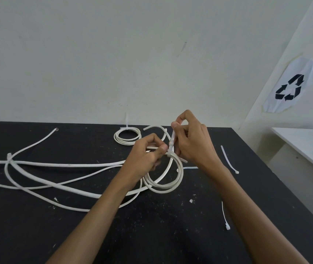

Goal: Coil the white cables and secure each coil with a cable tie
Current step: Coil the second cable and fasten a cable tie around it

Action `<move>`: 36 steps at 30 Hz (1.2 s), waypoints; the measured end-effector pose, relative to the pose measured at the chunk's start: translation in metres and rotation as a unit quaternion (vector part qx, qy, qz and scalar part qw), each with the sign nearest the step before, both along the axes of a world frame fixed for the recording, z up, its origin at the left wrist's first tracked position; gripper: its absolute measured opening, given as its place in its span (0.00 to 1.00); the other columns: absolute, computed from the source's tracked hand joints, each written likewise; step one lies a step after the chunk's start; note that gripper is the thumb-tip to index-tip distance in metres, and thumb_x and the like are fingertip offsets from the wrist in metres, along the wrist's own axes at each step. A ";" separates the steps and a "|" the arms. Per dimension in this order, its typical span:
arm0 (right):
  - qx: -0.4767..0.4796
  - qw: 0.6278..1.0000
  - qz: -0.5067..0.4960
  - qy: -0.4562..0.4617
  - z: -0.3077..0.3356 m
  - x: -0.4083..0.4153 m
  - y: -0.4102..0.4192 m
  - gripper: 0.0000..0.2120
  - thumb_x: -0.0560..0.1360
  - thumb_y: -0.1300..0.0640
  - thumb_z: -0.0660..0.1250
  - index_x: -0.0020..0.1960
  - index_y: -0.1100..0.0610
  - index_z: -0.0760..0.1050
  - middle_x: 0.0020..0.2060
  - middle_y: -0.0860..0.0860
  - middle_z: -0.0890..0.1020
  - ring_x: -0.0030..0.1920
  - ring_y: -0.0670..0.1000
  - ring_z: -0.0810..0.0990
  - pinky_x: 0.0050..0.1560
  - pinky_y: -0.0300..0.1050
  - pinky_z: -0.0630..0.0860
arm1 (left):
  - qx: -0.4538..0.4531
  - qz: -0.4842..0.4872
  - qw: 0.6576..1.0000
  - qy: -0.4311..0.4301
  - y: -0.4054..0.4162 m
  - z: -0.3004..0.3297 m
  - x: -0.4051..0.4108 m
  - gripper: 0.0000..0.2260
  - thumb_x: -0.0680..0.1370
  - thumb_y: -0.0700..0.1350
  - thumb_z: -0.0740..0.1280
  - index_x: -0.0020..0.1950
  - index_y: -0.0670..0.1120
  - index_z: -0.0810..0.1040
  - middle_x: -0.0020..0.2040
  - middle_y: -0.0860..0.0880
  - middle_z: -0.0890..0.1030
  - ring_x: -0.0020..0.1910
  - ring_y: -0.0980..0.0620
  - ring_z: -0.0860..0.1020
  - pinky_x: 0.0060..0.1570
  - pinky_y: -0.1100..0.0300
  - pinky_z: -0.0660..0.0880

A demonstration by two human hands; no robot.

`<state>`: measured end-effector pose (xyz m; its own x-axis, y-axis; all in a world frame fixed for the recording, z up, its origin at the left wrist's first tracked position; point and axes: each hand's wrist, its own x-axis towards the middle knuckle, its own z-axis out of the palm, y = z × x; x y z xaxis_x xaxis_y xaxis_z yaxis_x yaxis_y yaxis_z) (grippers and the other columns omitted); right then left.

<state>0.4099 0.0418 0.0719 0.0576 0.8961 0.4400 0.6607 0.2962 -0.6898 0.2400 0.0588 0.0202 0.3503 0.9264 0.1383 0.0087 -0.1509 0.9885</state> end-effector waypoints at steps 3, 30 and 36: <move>-0.010 0.998 0.006 0.067 0.003 0.001 -0.001 0.06 0.87 0.57 0.65 0.53 0.57 0.72 0.29 0.55 0.83 0.24 0.54 0.82 0.27 0.47 0.80 | -0.008 0.012 1.000 -0.017 -0.001 0.002 -0.001 0.04 0.85 0.41 0.68 0.53 0.40 0.79 0.37 0.49 0.76 0.28 0.52 0.70 0.29 0.62 0.66; -0.068 0.988 -0.021 0.135 0.012 0.014 0.039 0.07 0.80 0.57 0.76 0.43 0.57 0.85 0.29 0.44 0.80 0.29 0.42 0.74 0.36 0.39 0.73 | -0.171 0.029 0.983 -0.057 0.002 0.004 0.003 0.06 0.79 0.43 0.74 0.48 0.43 0.90 0.46 0.45 0.85 0.25 0.55 0.66 0.27 0.64 0.60; -0.044 0.990 -0.060 0.118 0.000 0.016 0.038 0.09 0.78 0.60 0.76 0.39 0.53 0.84 0.28 0.42 0.80 0.30 0.41 0.75 0.35 0.33 0.72 | -0.172 0.053 0.983 -0.033 -0.002 -0.002 0.012 0.05 0.77 0.43 0.75 0.45 0.45 0.91 0.36 0.49 0.81 0.25 0.55 0.66 0.25 0.65 0.61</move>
<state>0.4259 0.0801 0.0722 0.2587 0.9109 0.3216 0.5046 0.1564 -0.8491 0.2520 0.0571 0.0178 0.2503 0.9532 -0.1697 -0.0596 0.1901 0.9799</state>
